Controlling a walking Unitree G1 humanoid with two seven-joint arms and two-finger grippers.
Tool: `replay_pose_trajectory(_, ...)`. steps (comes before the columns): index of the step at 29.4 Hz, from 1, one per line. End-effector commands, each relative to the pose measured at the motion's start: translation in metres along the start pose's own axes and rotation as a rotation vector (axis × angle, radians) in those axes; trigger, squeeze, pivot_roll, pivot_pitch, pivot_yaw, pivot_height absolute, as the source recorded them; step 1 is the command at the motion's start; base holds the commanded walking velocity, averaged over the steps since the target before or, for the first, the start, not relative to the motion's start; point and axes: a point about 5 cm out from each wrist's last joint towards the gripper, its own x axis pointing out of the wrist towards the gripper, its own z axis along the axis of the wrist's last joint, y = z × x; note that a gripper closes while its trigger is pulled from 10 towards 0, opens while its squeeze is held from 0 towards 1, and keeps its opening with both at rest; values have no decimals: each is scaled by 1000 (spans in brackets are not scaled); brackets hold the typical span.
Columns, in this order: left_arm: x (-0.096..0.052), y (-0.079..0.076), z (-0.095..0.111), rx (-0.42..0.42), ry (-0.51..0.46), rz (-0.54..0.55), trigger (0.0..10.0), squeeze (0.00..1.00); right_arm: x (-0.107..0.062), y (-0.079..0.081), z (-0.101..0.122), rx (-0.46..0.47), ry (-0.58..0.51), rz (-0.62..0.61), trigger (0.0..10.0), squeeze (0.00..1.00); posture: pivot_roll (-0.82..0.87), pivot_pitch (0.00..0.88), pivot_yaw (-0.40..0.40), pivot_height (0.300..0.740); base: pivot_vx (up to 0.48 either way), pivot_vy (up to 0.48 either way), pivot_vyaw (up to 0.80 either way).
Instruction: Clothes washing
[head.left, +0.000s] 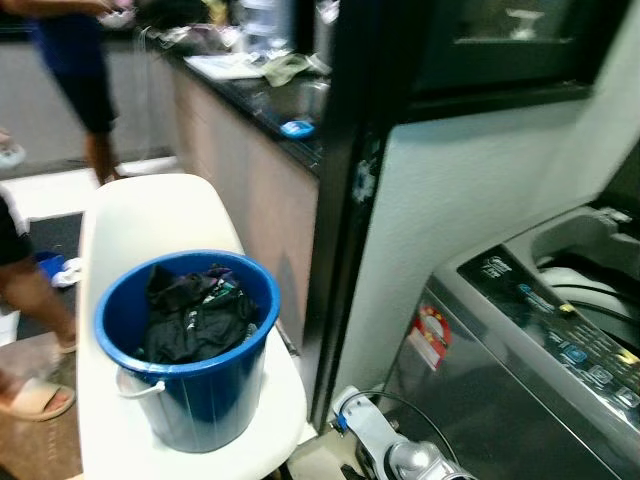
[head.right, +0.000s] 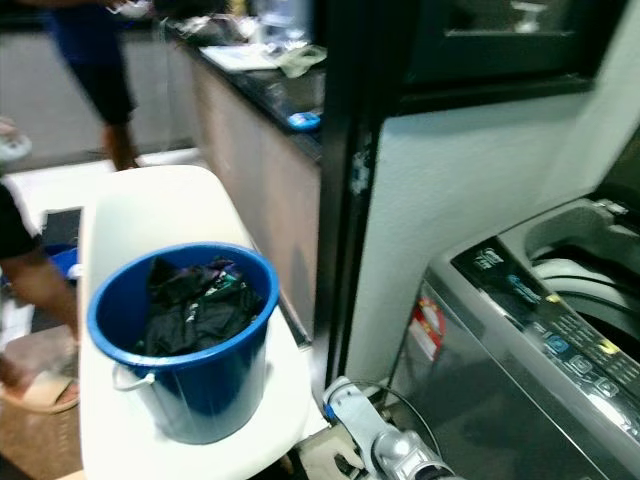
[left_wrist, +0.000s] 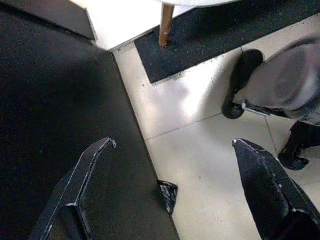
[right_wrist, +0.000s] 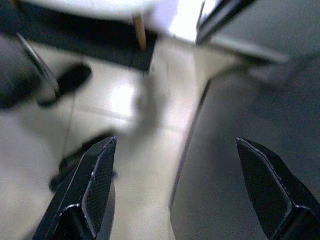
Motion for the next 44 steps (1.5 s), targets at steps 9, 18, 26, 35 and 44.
replay_pose_trajectory(9,8,-16,59,157,-228,-57,10000,0,-3,-2,-29,60,118,-45,10000,0,257,0,-124,740,0,0,800)
replay_pose_trajectory(18,-2,-83,90,410,-360,-274,10000,0,-9,1,-63,98,211,-63,10000,0,202,0,-99,740,0,0,800)
replay_pose_trajectory(26,-1,-83,79,327,-286,-331,10000,0,-10,1,-66,131,205,-77,10000,0,192,0,-93,740,0,0,800)
replay_pose_trajectory(35,0,-78,77,263,-274,-311,10000,0,-6,-3,-44,149,113,-91,10000,0,204,0,-100,740,0,0,800)
replay_pose_trajectory(44,1,-76,77,264,-273,-314,10000,0,-7,-22,6,323,-154,-32,10000,0,205,0,-99,740,0,0,660)
